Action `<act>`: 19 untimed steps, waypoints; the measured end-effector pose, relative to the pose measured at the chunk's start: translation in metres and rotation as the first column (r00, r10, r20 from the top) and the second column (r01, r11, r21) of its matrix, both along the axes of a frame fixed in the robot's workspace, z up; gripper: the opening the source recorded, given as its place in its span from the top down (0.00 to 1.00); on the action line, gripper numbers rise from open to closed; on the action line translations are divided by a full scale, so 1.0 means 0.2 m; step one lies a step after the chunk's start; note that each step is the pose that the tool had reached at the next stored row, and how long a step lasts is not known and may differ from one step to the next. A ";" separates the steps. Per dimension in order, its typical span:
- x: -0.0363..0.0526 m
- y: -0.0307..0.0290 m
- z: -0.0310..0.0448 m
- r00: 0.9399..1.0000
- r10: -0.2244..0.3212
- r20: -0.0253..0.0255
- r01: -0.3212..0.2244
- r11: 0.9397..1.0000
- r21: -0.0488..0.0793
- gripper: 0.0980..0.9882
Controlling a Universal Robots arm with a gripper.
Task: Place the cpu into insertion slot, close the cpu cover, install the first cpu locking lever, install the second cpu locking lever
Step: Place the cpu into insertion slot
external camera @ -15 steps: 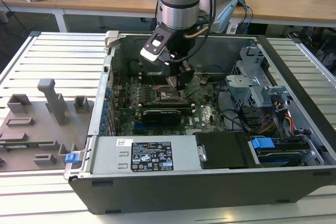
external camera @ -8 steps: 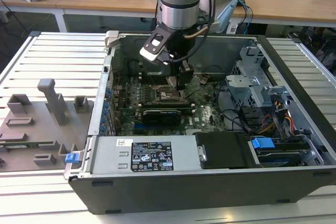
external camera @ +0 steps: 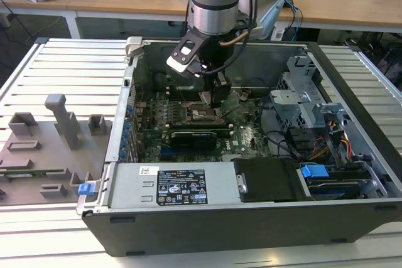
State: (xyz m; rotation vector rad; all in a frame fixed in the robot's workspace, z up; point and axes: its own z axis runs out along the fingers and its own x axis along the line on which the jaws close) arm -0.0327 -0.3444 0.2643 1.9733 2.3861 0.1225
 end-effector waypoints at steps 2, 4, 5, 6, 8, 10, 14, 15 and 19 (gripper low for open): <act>0.000 0.000 0.000 1.000 -0.007 0.000 0.007 1.000 0.000 0.50; 0.000 0.000 0.000 1.000 -0.014 0.000 0.014 1.000 0.000 0.50; 0.000 0.000 0.000 1.000 -0.019 0.000 0.019 1.000 0.000 0.50; 0.000 0.000 0.000 1.000 -0.025 0.000 0.025 1.000 0.000 0.50; 0.000 0.000 0.000 0.999 -0.039 0.000 0.039 0.999 0.000 0.50; 0.000 0.000 0.000 0.999 -0.049 0.000 0.049 0.999 0.000 0.50; 0.000 0.000 -0.001 0.997 -0.073 0.000 0.073 0.997 0.000 0.50; 0.000 0.000 -0.001 0.997 -0.080 0.000 0.080 0.997 0.000 0.50; 0.000 0.000 -0.001 0.995 -0.097 0.000 0.097 0.995 0.000 0.50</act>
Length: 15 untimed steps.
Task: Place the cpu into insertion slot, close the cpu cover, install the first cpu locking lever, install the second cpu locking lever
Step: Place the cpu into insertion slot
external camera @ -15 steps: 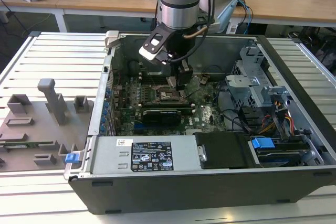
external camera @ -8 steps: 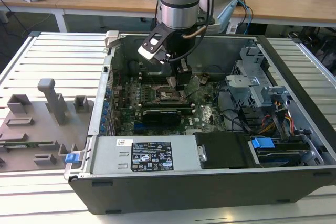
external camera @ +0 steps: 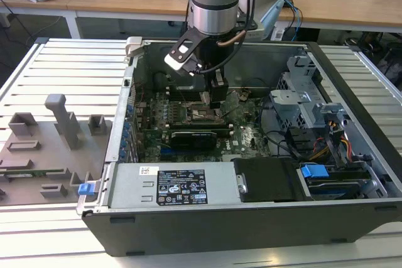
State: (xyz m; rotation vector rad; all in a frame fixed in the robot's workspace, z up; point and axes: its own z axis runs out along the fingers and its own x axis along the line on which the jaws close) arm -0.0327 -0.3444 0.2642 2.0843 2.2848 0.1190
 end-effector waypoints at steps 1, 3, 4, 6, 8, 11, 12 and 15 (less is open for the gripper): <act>0.000 0.000 0.000 1.000 -0.003 0.000 0.003 1.000 0.000 0.50; 0.000 0.000 0.000 1.000 -0.013 0.000 0.013 1.000 0.000 0.50; 0.000 0.000 0.000 1.000 -0.018 0.000 0.018 1.000 0.000 0.50; 0.000 0.000 0.000 1.000 -0.030 0.000 0.030 1.000 0.000 0.50; 0.000 0.000 -0.001 0.999 -0.043 0.000 0.043 0.999 0.000 0.50; 0.000 0.000 -0.001 0.998 -0.056 0.000 0.056 0.998 0.000 0.50; 0.000 0.000 -0.001 0.998 -0.063 0.000 0.063 0.998 0.000 0.50; 0.000 0.000 -0.001 0.997 -0.076 0.000 0.076 0.997 0.000 0.50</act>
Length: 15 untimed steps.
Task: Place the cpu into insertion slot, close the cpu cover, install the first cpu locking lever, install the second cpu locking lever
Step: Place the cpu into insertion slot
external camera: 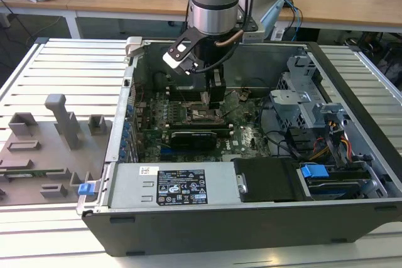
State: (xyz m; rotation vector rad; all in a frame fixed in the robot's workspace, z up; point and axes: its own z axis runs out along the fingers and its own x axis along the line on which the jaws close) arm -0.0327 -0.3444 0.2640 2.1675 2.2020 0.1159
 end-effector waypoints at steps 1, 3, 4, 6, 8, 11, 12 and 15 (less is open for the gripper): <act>0.000 0.000 0.000 1.000 -0.004 0.000 0.004 1.000 0.000 0.50; 0.000 0.000 0.000 1.000 -0.019 0.000 0.019 1.000 0.000 0.50; 0.000 0.000 0.000 1.000 -0.028 0.000 0.028 1.000 0.000 0.50; 0.000 0.000 0.000 0.999 -0.041 0.000 0.041 0.999 0.000 0.50; 0.000 0.000 -0.001 0.999 -0.050 0.000 0.050 0.999 0.000 0.50; 0.000 0.000 -0.001 0.998 -0.056 0.000 0.056 0.998 0.000 0.50; 0.000 0.000 -0.001 0.998 -0.056 0.000 0.056 0.998 0.000 0.50; -0.002 0.000 -0.001 0.998 -0.057 0.000 0.057 0.998 0.000 0.50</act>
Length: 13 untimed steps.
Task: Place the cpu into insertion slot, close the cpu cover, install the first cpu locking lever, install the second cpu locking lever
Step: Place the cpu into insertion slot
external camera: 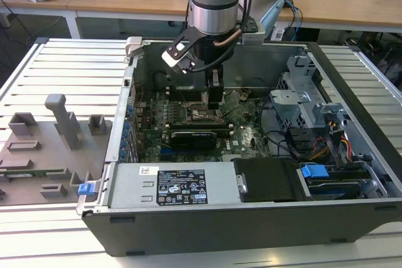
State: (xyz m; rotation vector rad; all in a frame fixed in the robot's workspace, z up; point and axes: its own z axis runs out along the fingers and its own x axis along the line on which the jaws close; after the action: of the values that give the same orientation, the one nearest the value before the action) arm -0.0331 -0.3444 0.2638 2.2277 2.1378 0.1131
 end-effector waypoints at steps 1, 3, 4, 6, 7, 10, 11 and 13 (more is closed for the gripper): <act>-0.007 0.000 -0.003 1.000 0.000 0.000 0.000 1.000 0.000 0.50; -0.019 0.000 -0.010 1.000 0.000 0.000 0.000 1.000 0.000 0.50; -0.023 0.001 -0.014 1.000 0.000 0.000 0.000 1.000 0.000 0.50; -0.027 0.004 -0.020 1.000 0.000 0.000 0.000 1.000 0.000 0.50; -0.028 0.010 -0.023 1.000 0.000 0.000 0.000 1.000 0.000 0.50; -0.028 0.030 -0.028 1.000 0.000 0.000 0.000 1.000 0.000 0.50; -0.028 0.040 -0.030 1.000 0.000 0.000 0.000 1.000 0.000 0.50; -0.030 0.043 -0.040 1.000 0.000 0.000 0.000 1.000 0.000 0.50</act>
State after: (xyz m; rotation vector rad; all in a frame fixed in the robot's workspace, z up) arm -0.0391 -0.3357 0.2559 2.2274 2.1383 0.1135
